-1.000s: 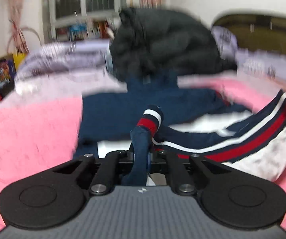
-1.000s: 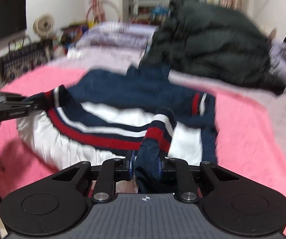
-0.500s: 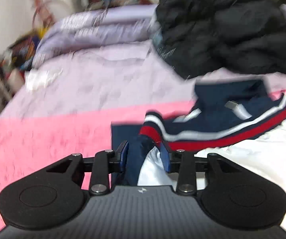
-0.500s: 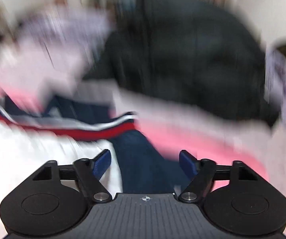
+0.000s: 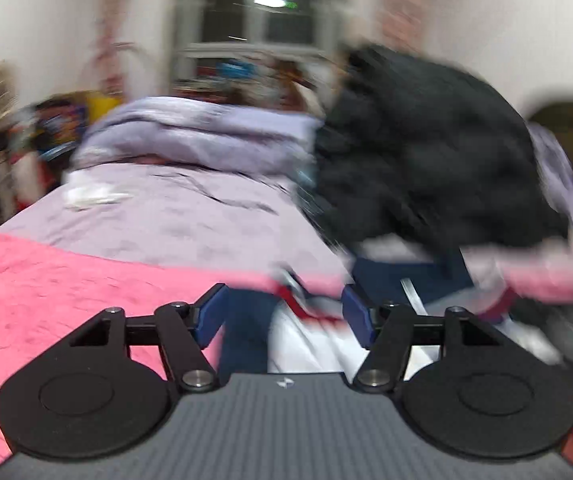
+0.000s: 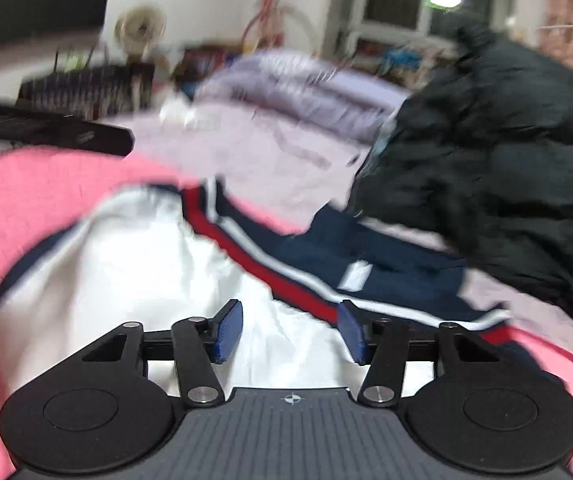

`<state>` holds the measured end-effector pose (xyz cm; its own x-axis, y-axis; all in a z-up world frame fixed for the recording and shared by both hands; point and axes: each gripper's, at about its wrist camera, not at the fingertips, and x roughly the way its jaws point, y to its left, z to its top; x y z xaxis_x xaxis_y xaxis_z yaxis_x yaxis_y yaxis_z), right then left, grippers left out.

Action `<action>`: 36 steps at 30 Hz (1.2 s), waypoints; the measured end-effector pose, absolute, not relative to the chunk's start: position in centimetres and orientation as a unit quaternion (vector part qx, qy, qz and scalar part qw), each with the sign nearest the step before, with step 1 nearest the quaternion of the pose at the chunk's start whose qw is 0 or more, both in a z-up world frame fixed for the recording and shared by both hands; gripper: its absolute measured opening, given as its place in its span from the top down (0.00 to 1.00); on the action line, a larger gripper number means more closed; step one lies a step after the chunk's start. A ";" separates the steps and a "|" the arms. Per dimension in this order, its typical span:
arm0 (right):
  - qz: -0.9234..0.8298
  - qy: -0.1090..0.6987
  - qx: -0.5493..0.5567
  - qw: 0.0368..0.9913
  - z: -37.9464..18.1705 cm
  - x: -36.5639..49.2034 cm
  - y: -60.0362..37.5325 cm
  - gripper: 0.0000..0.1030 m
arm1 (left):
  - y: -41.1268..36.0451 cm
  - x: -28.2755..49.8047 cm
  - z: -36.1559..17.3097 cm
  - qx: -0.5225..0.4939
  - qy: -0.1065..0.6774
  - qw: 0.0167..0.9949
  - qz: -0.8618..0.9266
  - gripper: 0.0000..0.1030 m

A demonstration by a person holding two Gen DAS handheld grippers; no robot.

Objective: Fold clothes

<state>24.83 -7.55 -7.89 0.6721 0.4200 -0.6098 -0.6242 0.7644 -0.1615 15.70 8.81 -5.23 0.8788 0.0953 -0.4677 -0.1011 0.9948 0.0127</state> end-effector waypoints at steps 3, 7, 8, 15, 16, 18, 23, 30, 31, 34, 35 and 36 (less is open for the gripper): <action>0.233 0.304 -0.197 0.902 -10.6 28.5 -7.6 0.49 | 8.2 17.3 -8.9 0.047 0.279 0.956 0.075 0.32; 0.169 0.324 -0.113 0.924 -10.7 33.2 -10.2 0.35 | 8.3 19.3 -11.9 0.072 0.315 0.940 0.111 0.32; 0.176 0.325 -0.084 0.925 -9.9 33.1 -10.8 0.35 | 8.6 19.5 -11.4 0.065 0.314 0.938 0.129 0.32; 0.220 0.267 -0.010 0.938 -7.2 25.6 -17.3 0.28 | 11.1 18.7 -12.2 0.106 0.319 0.923 0.186 0.31; 0.207 0.282 -0.026 0.937 -8.2 25.0 -18.6 0.28 | 11.5 18.5 -12.5 0.102 0.323 0.922 0.186 0.31; 0.166 0.310 -0.061 0.934 -10.3 24.0 -21.3 0.31 | 11.7 18.0 -12.0 0.086 0.320 0.924 0.189 0.29; 0.083 0.279 -0.025 0.956 -8.9 20.4 -26.9 0.38 | 11.5 16.3 -10.0 0.054 0.308 0.928 0.202 0.35; 0.197 0.272 -0.044 0.941 -9.1 16.5 -22.3 0.38 | 5.0 13.2 -8.6 0.056 0.286 0.954 0.066 0.29; 0.205 0.285 -0.051 0.935 -9.3 16.3 -21.8 0.39 | 4.4 13.6 -9.6 0.086 0.302 0.946 0.076 0.29; 0.171 0.310 -0.058 0.933 -10.2 16.4 -22.9 0.39 | 5.3 13.6 -12.6 0.135 0.323 0.930 0.110 0.29; 0.144 0.319 -0.051 0.935 -10.7 16.6 -24.5 0.40 | 6.2 13.5 -12.3 0.123 0.327 0.930 0.118 0.29; 0.119 0.327 -0.030 0.937 -11.0 16.8 -26.5 0.42 | 7.1 13.4 -12.1 0.112 0.330 0.929 0.125 0.29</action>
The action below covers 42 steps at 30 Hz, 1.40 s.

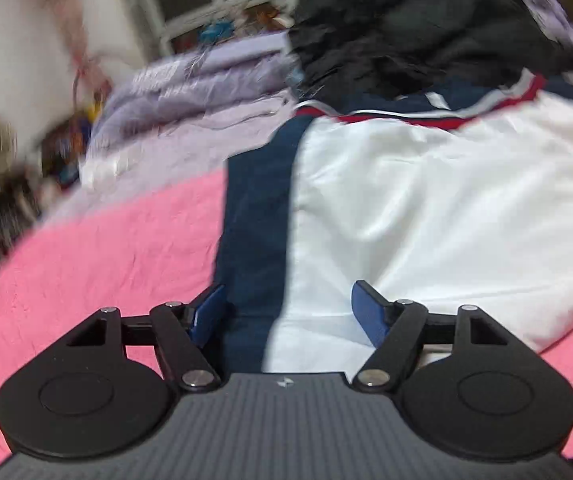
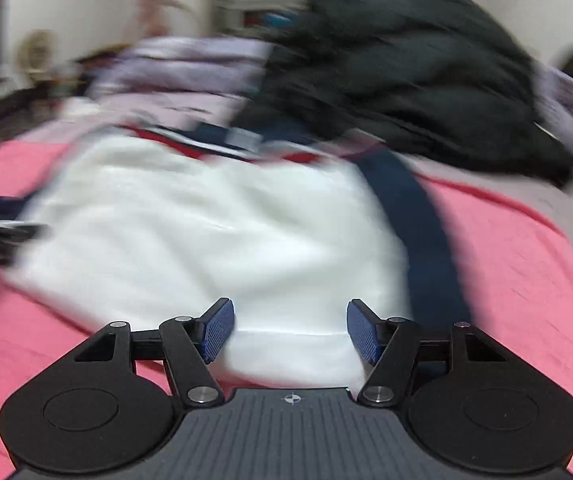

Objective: Fold clothes

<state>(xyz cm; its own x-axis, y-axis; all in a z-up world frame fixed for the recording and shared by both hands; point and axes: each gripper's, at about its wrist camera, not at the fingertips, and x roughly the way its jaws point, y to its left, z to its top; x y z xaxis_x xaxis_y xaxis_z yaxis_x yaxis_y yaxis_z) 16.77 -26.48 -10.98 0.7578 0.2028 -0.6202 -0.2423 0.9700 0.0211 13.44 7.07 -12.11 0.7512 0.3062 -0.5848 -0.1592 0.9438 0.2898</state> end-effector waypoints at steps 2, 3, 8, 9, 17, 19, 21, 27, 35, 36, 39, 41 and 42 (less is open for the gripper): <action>0.072 0.341 0.027 0.937 -10.9 17.3 -30.8 0.83 | 8.2 13.2 -12.1 0.125 0.327 0.924 0.153 0.26; 0.048 0.345 0.045 0.936 -10.4 17.6 -32.3 0.88 | 8.5 12.9 -12.1 0.129 0.325 0.924 0.157 0.26; -0.003 0.335 0.110 0.936 -8.8 15.2 -35.6 0.33 | 9.1 10.4 -10.4 0.101 0.323 0.925 0.175 0.26; 0.005 0.343 0.142 0.928 -9.1 14.9 -35.9 0.33 | 9.1 9.7 -9.9 0.087 0.322 0.927 0.172 0.26; 0.003 0.298 0.377 0.877 -13.0 13.0 -35.6 0.31 | 12.4 4.9 -10.0 -0.267 0.327 0.894 0.155 0.25; 0.011 0.290 0.417 0.861 -13.5 13.7 -35.2 0.30 | 13.3 4.2 -10.8 -0.335 0.300 0.877 0.168 0.21; 0.005 0.288 0.420 0.860 -13.8 14.3 -34.8 0.30 | 13.1 4.7 -10.9 -0.341 0.290 0.877 0.174 0.15; -0.021 0.280 0.452 0.847 -14.6 15.5 -34.8 0.50 | 12.3 8.4 -11.4 -0.321 0.274 0.886 0.191 0.28; 0.008 0.294 0.476 0.829 -13.7 16.0 -36.6 0.90 | 14.4 9.2 -10.8 -0.372 0.258 0.872 0.185 0.90; 0.014 0.287 0.468 0.836 -12.7 15.9 -36.6 0.90 | 14.1 9.2 -10.1 -0.351 0.257 0.881 0.187 0.90; 0.027 0.268 0.449 0.852 -10.1 15.4 -36.9 0.91 | 13.2 8.6 -7.9 -0.307 0.239 0.902 0.189 0.90; 0.033 0.264 0.447 0.854 -8.8 14.8 -37.2 0.92 | 13.2 7.5 -6.7 -0.306 0.226 0.905 0.192 0.90; 0.035 0.264 0.441 0.857 -8.3 14.5 -37.4 0.92 | 13.4 6.8 -6.3 -0.310 0.223 0.904 0.193 0.90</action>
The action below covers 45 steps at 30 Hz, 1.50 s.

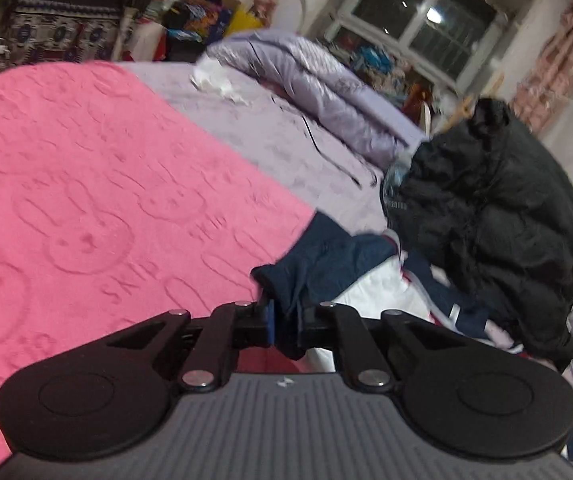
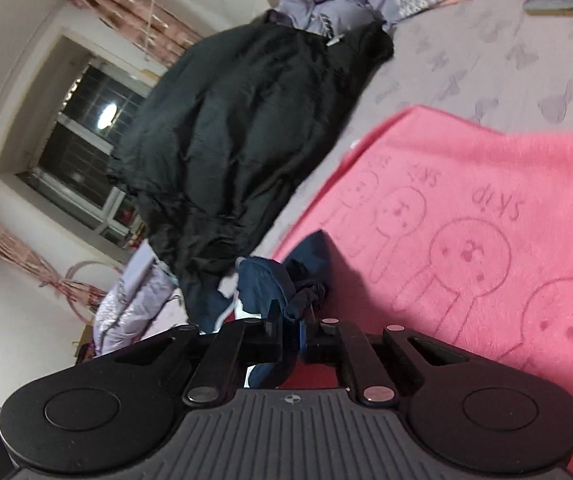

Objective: Fold clothes

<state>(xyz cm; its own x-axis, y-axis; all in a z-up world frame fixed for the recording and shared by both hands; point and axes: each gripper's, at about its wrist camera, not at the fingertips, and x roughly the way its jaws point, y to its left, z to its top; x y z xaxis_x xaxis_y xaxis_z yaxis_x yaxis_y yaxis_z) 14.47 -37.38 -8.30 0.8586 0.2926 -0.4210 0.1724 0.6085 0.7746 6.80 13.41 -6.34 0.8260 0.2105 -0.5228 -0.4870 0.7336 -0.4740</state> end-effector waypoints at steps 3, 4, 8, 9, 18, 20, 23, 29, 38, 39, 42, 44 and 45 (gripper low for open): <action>0.032 0.273 0.411 0.869 -7.9 13.0 -37.6 0.92 | 13.8 5.1 -6.5 -0.308 0.239 0.901 0.190 0.90; 0.031 0.279 0.406 0.870 -8.2 12.4 -37.7 0.92 | 13.8 4.6 -6.9 -0.298 0.245 0.902 0.194 0.90; 0.017 0.305 0.421 0.854 -10.6 11.0 -38.7 0.91 | 15.3 4.4 -9.1 -0.307 0.283 0.885 0.207 0.85; 0.004 0.311 0.434 0.845 -11.6 11.1 -39.2 0.91 | 16.1 4.9 -9.6 -0.316 0.292 0.875 0.223 0.80; -0.075 0.296 0.302 0.903 -10.6 8.8 -40.4 0.62 | 18.6 2.2 -8.4 -0.222 0.295 0.888 0.275 0.81; -0.037 0.283 0.218 0.933 -9.6 8.2 -37.0 0.62 | 15.5 1.9 -7.7 -0.166 0.281 0.915 0.238 0.80; 0.051 0.262 0.094 0.959 -8.7 8.2 -30.1 0.62 | 9.8 2.7 -6.5 -0.076 0.248 0.951 0.167 0.62; 0.181 0.253 -0.024 0.950 -9.7 12.3 -18.7 0.61 | 0.9 8.1 -7.4 0.080 0.231 0.968 0.055 0.50; 0.047 0.331 0.048 0.941 -11.3 18.0 -28.3 1.00 | 7.7 12.0 -11.3 0.126 0.317 0.914 0.221 0.48; 0.029 0.334 0.035 0.941 -11.0 18.2 -29.1 1.00 | 8.0 12.0 -11.3 0.146 0.314 0.906 0.243 0.45; -0.012 0.293 -0.038 0.955 -8.8 17.1 -27.6 0.71 | 7.9 11.6 -9.5 0.143 0.279 0.914 0.257 0.50; 0.030 0.256 -0.047 0.965 -7.7 16.1 -25.8 0.47 | 7.1 11.4 -7.9 0.118 0.244 0.938 0.218 0.51; 0.061 0.246 -0.050 0.966 -7.4 15.9 -24.4 0.48 | 6.3 11.6 -7.2 0.107 0.229 0.950 0.183 0.49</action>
<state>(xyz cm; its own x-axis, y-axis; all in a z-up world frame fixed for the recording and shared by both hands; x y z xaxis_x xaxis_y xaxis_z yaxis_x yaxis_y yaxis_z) 15.94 -24.45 -7.40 0.8712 0.0937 -0.4819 -0.1427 0.9876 -0.0659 11.59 6.27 -7.20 0.8281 0.3959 -0.3969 -0.2981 0.9106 0.2862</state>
